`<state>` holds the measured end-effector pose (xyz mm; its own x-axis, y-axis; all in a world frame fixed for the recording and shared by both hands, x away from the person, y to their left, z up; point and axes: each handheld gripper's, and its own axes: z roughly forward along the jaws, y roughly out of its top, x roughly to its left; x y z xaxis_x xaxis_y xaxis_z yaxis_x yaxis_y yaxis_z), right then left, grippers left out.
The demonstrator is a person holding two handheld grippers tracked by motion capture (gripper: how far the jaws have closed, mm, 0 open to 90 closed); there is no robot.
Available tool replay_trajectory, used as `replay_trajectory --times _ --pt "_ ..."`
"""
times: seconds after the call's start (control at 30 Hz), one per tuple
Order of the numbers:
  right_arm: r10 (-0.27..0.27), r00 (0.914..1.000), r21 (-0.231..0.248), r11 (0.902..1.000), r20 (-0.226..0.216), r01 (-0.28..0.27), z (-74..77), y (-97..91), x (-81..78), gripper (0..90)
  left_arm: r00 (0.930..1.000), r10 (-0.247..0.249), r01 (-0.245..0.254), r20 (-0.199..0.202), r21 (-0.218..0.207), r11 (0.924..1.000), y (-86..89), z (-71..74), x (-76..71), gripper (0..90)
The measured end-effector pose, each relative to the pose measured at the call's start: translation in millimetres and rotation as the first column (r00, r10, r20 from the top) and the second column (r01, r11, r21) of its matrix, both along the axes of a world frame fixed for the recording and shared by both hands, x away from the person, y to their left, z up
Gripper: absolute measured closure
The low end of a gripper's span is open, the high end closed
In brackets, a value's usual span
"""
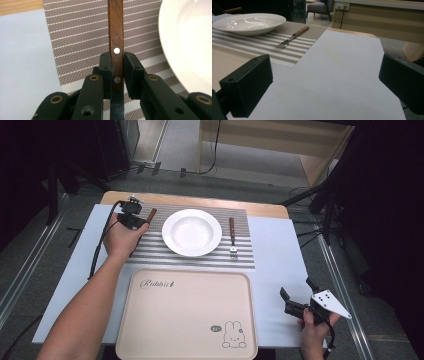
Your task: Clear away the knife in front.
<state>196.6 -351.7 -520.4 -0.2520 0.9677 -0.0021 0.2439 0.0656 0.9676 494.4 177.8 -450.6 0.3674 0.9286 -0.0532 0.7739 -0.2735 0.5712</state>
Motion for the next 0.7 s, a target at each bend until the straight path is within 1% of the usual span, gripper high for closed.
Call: replay_trajectory --times 0.07,0.13,0.3,0.4,0.57,0.6,0.7 --pt "0.0 1.0 0.0 1.0 0.0 0.0 0.0 0.1 0.0 0.0 1.0 0.0 0.0 0.004 0.006 1.0 0.3 0.3 -1.7 75.9" --pt "0.0 1.0 0.001 1.0 -0.001 0.0 0.0 0.0 0.0 0.0 1.0 0.007 -0.007 0.007 -0.01 0.9999 0.9 0.0 -4.6 75.9" --pt "0.0 1.0 0.001 1.0 0.0 0.0 0.0 -0.1 0.0 0.0 0.9998 0.007 -0.007 0.018 -0.008 0.9999 2.2 0.5 -11.7 75.9" --pt "0.0 1.0 0.001 1.0 0.001 0.0 0.0 -0.2 0.0 0.0 0.9996 -0.008 0.008 0.027 -0.001 1.0 1.3 2.2 -17.0 76.0" --pt "0.001 1.0 -0.001 1.0 0.001 -0.001 0.0 0.0 0.1 0.0 0.9994 -0.014 0.014 0.03 -0.004 0.9999 -1.1 5.0 -23.0 76.0" --pt "0.0 1.0 -0.001 1.0 0.001 0.0 0.0 0.0 0.1 0.0 0.9992 -0.024 0.024 0.032 0.007 0.9997 -2.7 5.8 -26.0 76.0" --pt "0.0 1.0 0.0 1.0 0.0 0.0 0.0 -0.1 0.0 0.0 0.999 -0.028 0.028 0.036 -0.003 0.9996 -3.6 7.1 -29.1 76.0"
